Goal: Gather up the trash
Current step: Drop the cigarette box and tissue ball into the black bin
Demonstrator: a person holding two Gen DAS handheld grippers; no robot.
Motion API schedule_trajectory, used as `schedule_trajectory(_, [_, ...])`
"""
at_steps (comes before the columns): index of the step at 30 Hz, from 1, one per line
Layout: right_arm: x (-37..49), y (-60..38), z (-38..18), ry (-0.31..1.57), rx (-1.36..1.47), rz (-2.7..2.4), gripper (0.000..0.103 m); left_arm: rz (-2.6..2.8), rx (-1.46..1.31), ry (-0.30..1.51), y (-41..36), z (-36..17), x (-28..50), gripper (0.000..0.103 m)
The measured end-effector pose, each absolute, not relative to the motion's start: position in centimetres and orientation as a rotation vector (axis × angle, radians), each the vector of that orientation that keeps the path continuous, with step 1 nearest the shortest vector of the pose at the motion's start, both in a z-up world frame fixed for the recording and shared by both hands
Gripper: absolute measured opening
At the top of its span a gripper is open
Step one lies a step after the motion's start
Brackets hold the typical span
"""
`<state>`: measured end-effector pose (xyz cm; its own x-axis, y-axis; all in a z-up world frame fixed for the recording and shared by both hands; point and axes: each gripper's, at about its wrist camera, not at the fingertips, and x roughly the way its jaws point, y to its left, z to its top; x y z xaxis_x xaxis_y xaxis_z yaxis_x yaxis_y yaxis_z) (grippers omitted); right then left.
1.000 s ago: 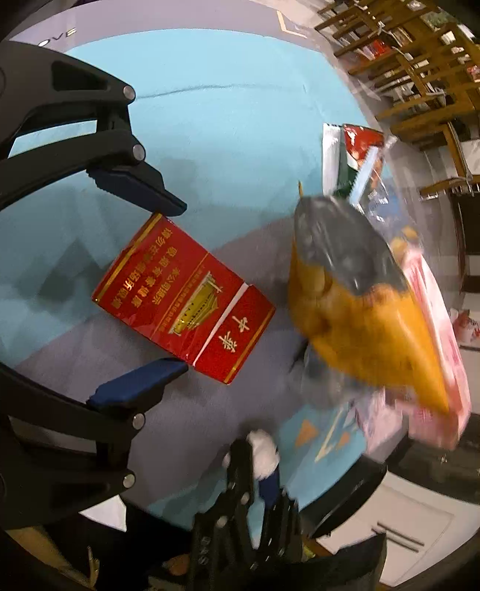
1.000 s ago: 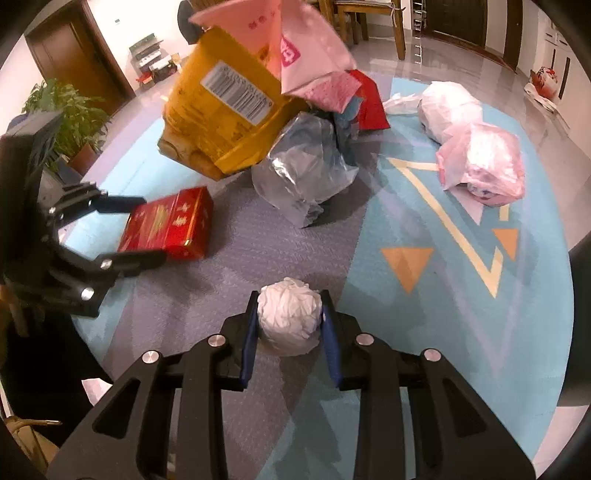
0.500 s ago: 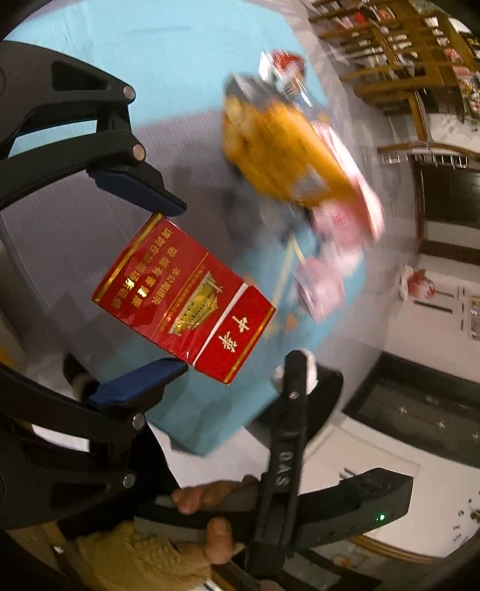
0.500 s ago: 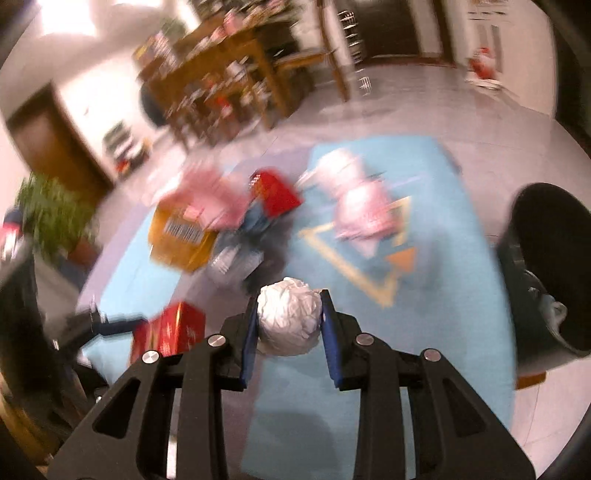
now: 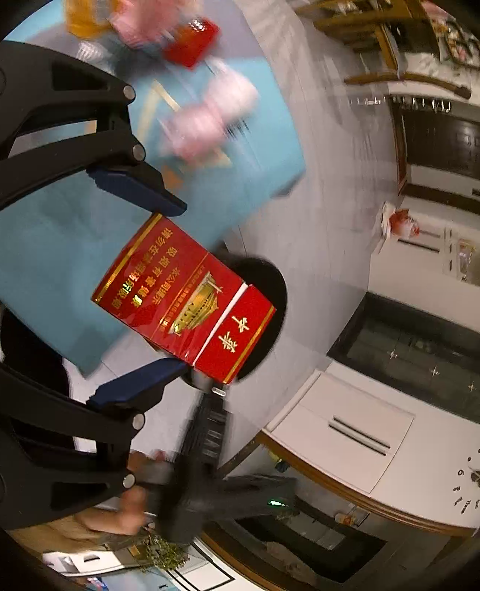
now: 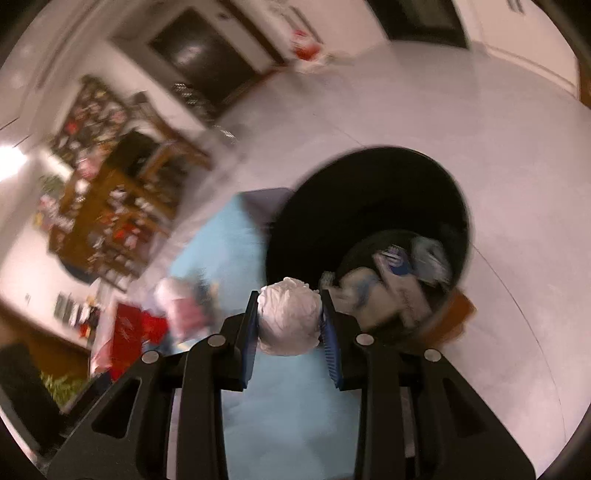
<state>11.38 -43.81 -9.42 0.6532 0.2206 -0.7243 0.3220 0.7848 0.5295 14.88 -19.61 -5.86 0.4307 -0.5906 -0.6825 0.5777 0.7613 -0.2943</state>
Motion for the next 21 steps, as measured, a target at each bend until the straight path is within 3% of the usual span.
schedule_trajectory(9, [13.3, -47.4, -11.4, 0.897, 0.834, -0.138, 0.034, -0.704, 0.072, 0.897, -29.2, -7.0, 20.2, 0.08])
schedule_trajectory(11, [13.4, -47.7, -11.6, 0.9, 0.859, -0.141, 0.046, -0.686, 0.072, 0.917, -30.0, -7.8, 21.2, 0.083])
schedule_trajectory(13, [13.2, -48.3, -12.2, 0.903, 0.914, -0.155, 0.054, -0.679, 0.043, 0.948, -30.5, -8.9, 21.9, 0.096])
schedule_trajectory(21, [12.8, -48.7, -11.7, 0.899, 0.957, -0.169, 0.056, -0.66, 0.023, 0.975, -27.6, -11.1, 20.3, 0.097])
